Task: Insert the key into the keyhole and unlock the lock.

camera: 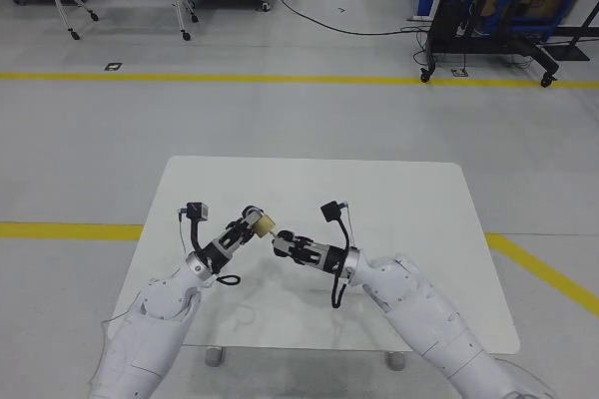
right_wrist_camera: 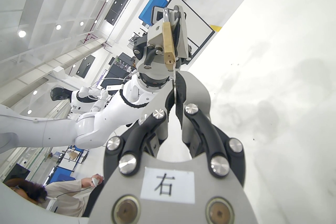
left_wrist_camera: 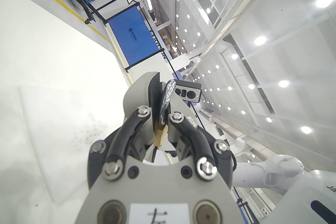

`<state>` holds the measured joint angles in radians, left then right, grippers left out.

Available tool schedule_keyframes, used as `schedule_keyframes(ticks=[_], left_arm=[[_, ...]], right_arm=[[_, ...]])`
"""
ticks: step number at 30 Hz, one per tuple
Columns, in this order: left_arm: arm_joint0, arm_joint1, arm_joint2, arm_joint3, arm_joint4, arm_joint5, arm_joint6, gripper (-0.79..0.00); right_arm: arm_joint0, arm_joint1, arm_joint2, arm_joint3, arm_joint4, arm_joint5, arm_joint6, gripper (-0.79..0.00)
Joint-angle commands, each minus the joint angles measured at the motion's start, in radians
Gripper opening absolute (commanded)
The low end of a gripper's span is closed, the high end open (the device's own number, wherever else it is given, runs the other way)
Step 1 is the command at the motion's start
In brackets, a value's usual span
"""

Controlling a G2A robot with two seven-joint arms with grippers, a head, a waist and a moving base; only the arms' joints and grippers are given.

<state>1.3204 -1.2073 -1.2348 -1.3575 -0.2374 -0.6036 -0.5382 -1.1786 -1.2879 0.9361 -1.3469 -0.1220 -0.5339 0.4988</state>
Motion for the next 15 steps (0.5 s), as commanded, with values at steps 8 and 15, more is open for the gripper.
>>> schedule_keyframes(ticks=[8, 15], left_arm=[[-0.001, 0.0, -0.004, 0.001, 0.011, -0.003, 0.013, -0.785], [0.0, 0.0, -0.003, -0.001, 0.017, -0.004, 0.011, -0.785]], right_arm=[[-0.003, 0.0, -0.004, -0.007, -0.004, -0.004, 0.007, -0.785], [-0.013, 0.002, 0.002, -0.02, -0.008, -0.008, 0.008, -0.785]])
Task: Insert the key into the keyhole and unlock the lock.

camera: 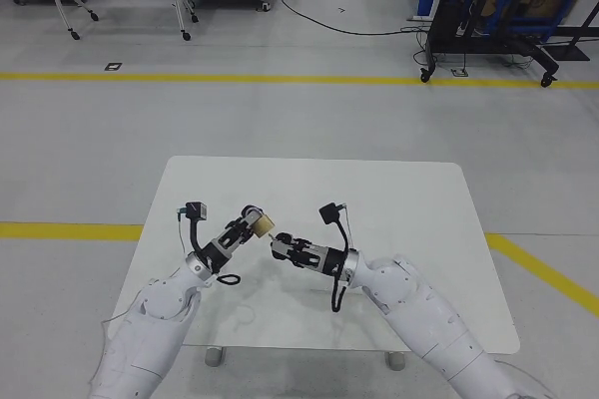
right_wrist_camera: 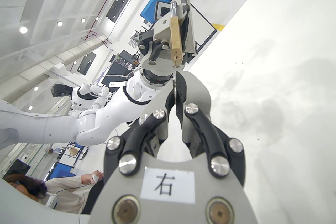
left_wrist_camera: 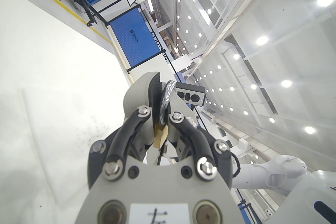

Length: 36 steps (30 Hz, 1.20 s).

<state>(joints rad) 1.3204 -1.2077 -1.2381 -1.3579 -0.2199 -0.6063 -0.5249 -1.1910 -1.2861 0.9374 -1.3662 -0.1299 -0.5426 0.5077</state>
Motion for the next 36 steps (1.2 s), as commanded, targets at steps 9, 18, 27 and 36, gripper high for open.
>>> schedule_keyframes(ticks=[9, 18, 27, 36], left_arm=[[-0.001, -0.001, 0.007, -0.001, 0.021, -0.009, -0.004, -0.785], [-0.003, -0.001, 0.014, 0.0, 0.031, -0.011, -0.012, -0.785], [-0.003, -0.001, 0.017, 0.002, 0.032, -0.009, -0.016, -0.785], [-0.009, -0.004, 0.018, 0.016, -0.034, 0.091, -0.011, -0.785]], right_arm=[[0.002, -0.001, 0.003, 0.007, 0.001, 0.014, -0.009, -0.785], [0.005, -0.003, 0.0, 0.01, 0.001, 0.007, -0.013, -0.785], [0.003, -0.003, 0.002, 0.008, -0.009, 0.005, -0.028, -0.785], [-0.003, -0.001, 0.017, 0.003, 0.022, -0.008, -0.017, 0.0]])
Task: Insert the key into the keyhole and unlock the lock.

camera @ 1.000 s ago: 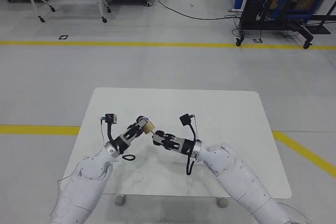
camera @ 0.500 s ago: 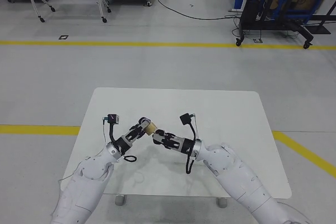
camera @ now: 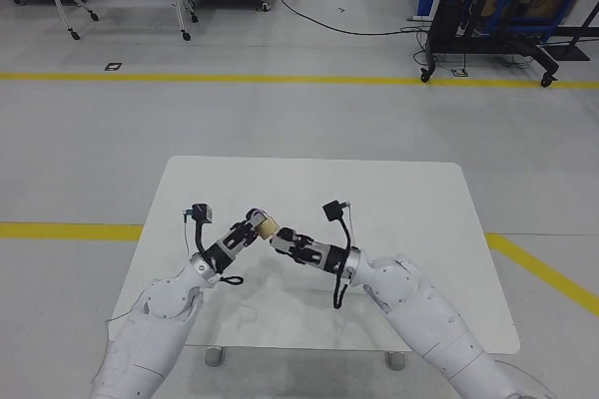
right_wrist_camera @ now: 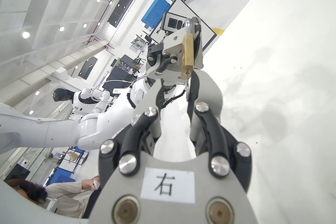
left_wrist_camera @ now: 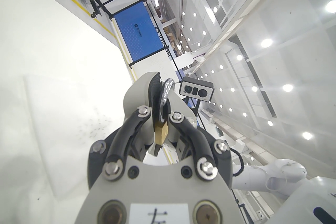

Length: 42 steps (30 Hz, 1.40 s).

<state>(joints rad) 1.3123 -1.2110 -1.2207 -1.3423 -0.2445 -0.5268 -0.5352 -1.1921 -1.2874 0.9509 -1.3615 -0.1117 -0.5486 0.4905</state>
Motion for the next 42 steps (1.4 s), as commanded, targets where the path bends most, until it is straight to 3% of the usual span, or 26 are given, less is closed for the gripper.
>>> schedule_keyframes(ticks=[1, 5, 8, 9, 10, 12, 16, 19, 25, 31, 42], left_arm=[[-0.002, -0.001, 0.0, 0.002, -0.014, 0.02, -0.001, -0.785], [-0.003, -0.001, -0.003, 0.01, -0.03, 0.057, 0.001, -0.785], [-0.008, -0.005, 0.001, 0.026, -0.097, 0.144, -0.005, -0.785], [-0.009, -0.007, 0.001, 0.034, -0.141, 0.184, -0.01, -0.785], [-0.011, -0.009, 0.002, 0.044, -0.199, 0.237, -0.026, -0.785], [-0.021, -0.011, -0.004, 0.057, -0.275, 0.307, -0.045, -0.785], [-0.034, -0.012, -0.008, 0.082, -0.362, 0.423, -0.106, -0.785], [-0.046, -0.016, -0.015, 0.102, -0.467, 0.502, -0.162, -0.785], [-0.065, -0.02, -0.014, 0.133, -0.57, 0.584, -0.257, -0.785], [-0.076, -0.021, -0.011, 0.151, -0.585, 0.592, -0.289, -0.785], [-0.082, -0.024, -0.001, 0.159, -0.594, 0.6, -0.332, -0.785]], right_arm=[[-0.003, 0.002, 0.008, -0.003, 0.005, -0.005, 0.0, 0.0], [-0.013, 0.007, 0.027, -0.01, 0.003, -0.012, -0.007, 0.0], [-0.021, 0.011, 0.042, -0.021, -0.01, -0.022, -0.015, 0.0], [-0.025, 0.013, 0.048, -0.029, -0.023, -0.031, -0.02, -0.111], [-0.028, 0.015, 0.053, -0.041, -0.04, -0.053, -0.019, -0.419], [-0.044, 0.02, 0.071, -0.07, -0.064, -0.133, -0.041, -0.785], [-0.072, 0.031, 0.081, -0.102, -0.082, -0.283, -0.02, -0.785], [-0.07, 0.035, 0.068, -0.092, -0.062, -0.323, 0.021, -0.785], [-0.008, 0.024, 0.022, -0.036, -0.085, -0.306, 0.029, -0.785], [0.024, 0.011, -0.004, 0.015, -0.138, -0.31, -0.049, -0.785], [0.068, -0.01, -0.032, 0.084, -0.238, -0.203, -0.166, -0.785]])
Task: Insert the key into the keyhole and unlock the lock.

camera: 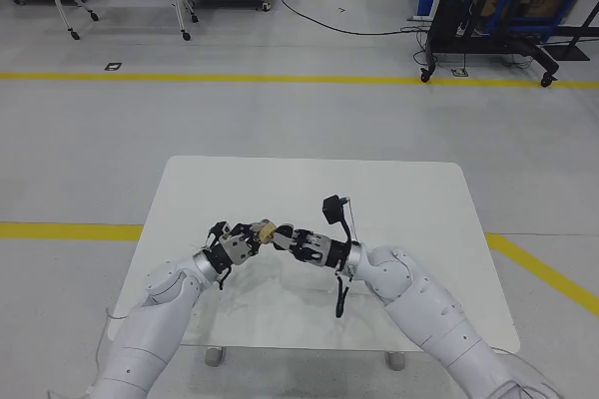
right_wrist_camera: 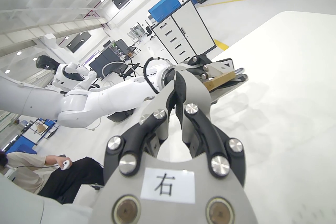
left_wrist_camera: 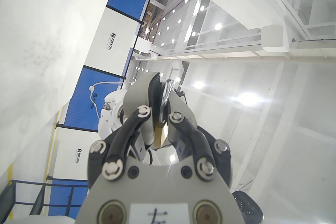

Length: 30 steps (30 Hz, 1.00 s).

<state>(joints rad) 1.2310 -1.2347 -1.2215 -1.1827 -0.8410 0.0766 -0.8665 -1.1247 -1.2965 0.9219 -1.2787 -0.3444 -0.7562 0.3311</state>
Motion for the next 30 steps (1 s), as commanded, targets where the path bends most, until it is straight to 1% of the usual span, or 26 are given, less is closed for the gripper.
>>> schedule_keyframes(ticks=[1, 7, 10, 11, 12, 14, 16, 17, 18, 19, 20, 23, 25, 28, 30], left_arm=[[-0.001, 0.0, -0.001, -0.001, 0.009, -0.015, -0.001, -0.785], [0.005, -0.001, -0.004, -0.006, 0.002, -0.044, -0.005, -0.785], [0.008, -0.001, -0.011, -0.018, 0.019, -0.106, -0.001, -0.785], [0.011, -0.001, -0.015, -0.024, 0.024, -0.137, 0.002, -0.785], [0.014, -0.001, -0.021, -0.031, 0.031, -0.177, 0.009, -0.785], [0.022, -0.001, -0.029, -0.047, 0.051, -0.25, 0.018, -0.785], [0.031, -0.002, -0.035, -0.07, 0.069, -0.332, 0.014, -0.785], [0.039, -0.004, -0.033, -0.084, 0.052, -0.36, -0.009, -0.785], [0.045, -0.004, -0.036, -0.091, 0.042, -0.387, -0.026, -0.785], [0.047, -0.003, -0.04, -0.093, 0.06, -0.42, -0.034, -0.785], [0.05, -0.003, -0.04, -0.098, 0.07, -0.446, -0.044, -0.785], [0.058, -0.004, -0.041, -0.112, 0.076, -0.503, -0.079, -0.785], [0.06, -0.003, -0.04, -0.117, 0.076, -0.513, -0.104, -0.785], [0.061, -0.003, -0.039, -0.117, 0.086, -0.521, -0.114, -0.785], [0.061, -0.003, -0.038, -0.117, 0.092, -0.524, -0.116, -0.785]], right_arm=[[0.002, -0.002, -0.004, 0.003, -0.011, 0.008, -0.012, -0.785], [-0.007, -0.002, 0.003, -0.004, -0.042, 0.021, -0.042, -0.785], [-0.018, 0.0, 0.005, -0.019, -0.035, -0.003, -0.04, -0.785], [-0.024, 0.001, 0.007, -0.026, -0.023, -0.019, -0.034, -0.742], [-0.03, 0.003, 0.009, -0.032, -0.009, -0.034, -0.024, -0.566], [-0.039, 0.007, 0.01, -0.039, 0.031, -0.06, 0.008, -0.465], [-0.039, 0.01, 0.01, -0.036, 0.085, -0.069, 0.046, -0.409], [-0.038, 0.011, 0.007, -0.033, 0.12, -0.072, 0.068, -0.376], [-0.035, 0.011, 0.003, -0.026, 0.16, -0.07, 0.092, -0.277], [-0.033, 0.01, -0.008, -0.019, 0.223, -0.071, 0.124, -0.259], [-0.025, 0.009, -0.016, -0.011, 0.287, -0.073, 0.161, -0.249], [0.002, 0.008, -0.04, 0.02, 0.479, -0.055, 0.281, -0.277], [0.019, 0.007, -0.051, 0.039, 0.592, -0.046, 0.355, -0.296], [0.039, 0.006, -0.062, 0.064, 0.752, -0.025, 0.47, -0.308], [0.051, 0.005, -0.066, 0.08, 0.834, -0.008, 0.539, -0.342]])
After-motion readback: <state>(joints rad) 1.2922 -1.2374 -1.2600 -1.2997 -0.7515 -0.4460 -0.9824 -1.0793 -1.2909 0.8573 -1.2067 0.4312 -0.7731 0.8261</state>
